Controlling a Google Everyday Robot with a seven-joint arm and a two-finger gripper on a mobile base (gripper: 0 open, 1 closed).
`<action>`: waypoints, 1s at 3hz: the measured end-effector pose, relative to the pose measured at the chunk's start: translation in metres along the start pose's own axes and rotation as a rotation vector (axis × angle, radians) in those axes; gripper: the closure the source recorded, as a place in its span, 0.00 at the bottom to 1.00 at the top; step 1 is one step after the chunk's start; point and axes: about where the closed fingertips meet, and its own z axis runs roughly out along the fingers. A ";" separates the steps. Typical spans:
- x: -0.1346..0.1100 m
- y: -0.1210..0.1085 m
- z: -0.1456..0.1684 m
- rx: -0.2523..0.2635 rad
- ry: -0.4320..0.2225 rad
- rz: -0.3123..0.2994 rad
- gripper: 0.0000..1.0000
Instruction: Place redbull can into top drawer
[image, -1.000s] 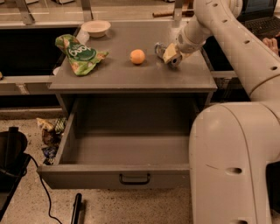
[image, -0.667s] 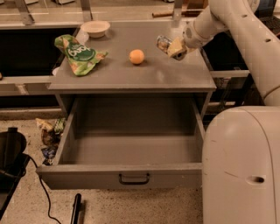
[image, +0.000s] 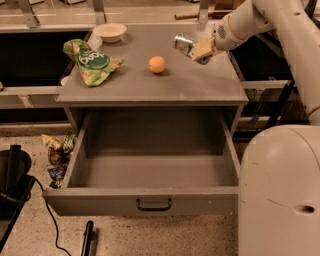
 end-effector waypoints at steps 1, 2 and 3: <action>0.000 0.024 -0.002 -0.065 -0.006 -0.060 1.00; 0.009 0.081 -0.017 -0.191 -0.002 -0.199 1.00; 0.034 0.146 -0.028 -0.298 0.045 -0.337 1.00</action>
Offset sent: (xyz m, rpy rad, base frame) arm -0.1516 0.1040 0.0328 0.0484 -0.0814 0.5495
